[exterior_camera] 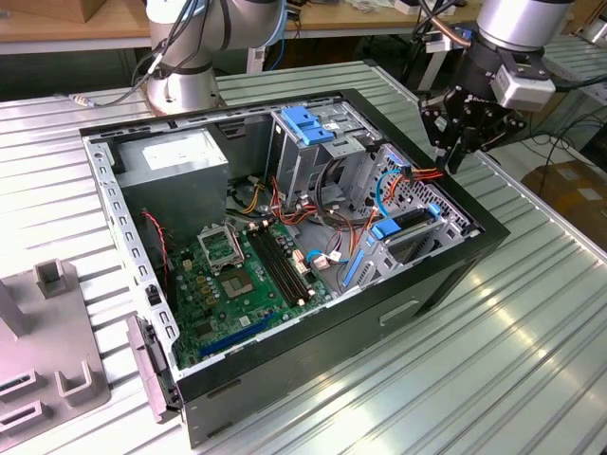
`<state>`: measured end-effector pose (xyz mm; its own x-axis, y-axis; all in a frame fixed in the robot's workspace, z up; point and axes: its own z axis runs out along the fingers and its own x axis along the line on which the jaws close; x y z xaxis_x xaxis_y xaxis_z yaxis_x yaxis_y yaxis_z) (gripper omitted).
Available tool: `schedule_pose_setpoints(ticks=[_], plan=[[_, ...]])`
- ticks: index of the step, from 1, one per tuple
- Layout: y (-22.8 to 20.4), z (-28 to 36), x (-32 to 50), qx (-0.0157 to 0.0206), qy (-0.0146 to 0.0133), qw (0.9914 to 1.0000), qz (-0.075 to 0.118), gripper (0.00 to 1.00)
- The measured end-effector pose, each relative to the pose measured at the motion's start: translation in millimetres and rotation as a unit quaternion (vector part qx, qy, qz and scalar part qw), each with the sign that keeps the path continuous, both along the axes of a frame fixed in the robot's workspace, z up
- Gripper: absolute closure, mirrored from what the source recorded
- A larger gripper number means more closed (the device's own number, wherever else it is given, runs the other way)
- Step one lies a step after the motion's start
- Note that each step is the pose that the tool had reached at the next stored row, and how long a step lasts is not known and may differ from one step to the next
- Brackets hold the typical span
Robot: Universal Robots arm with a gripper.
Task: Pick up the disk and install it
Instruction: 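Insert the first disk wire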
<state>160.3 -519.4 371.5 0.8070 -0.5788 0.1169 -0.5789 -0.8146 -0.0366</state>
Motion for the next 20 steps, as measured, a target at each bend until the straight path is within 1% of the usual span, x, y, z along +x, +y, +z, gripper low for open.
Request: schedule_pose_setpoints(ticks=[3,4,5,7,8,9,11,12,14,15,16,17,20], plan=[[0.0,0.0,0.0,-0.0001,-0.0009,0.99986,0.017,0.75],[0.1,-0.5,0.0,0.0000,-0.0024,0.99928,0.038,0.75],[-0.1,-1.0,0.0,0.0000,-0.0036,0.99868,0.051,0.75],[-0.2,-1.5,-0.6,-0.0001,-0.0054,0.99837,0.057,0.75],[-0.2,-2.4,-2.1,-0.0003,-0.0084,0.99829,0.058,0.75],[-0.2,-2.7,-3.7,-0.0006,-0.0124,0.99823,0.058,0.75],[-0.2,-3.0,-5.6,-0.0015,-0.0165,0.99813,0.059,0.75],[-0.3,-3.1,-6.3,-0.0026,-0.0175,0.99806,0.060,0.75],[-0.6,-3.2,-7.4,-0.0059,-0.0178,0.99786,0.063,0.75],[-0.6,-3.5,-7.7,-0.0120,-0.0175,0.99754,0.067,0.75],[-0.6,-5.0,-7.8,-0.0146,-0.0173,0.99723,0.071,0.75],[-0.7,-6.3,-7.8,-0.0147,-0.0174,0.99697,0.074,0.75],[0.5,-7.1,-7.8,-0.0144,-0.0177,0.99543,0.093,0.75]])
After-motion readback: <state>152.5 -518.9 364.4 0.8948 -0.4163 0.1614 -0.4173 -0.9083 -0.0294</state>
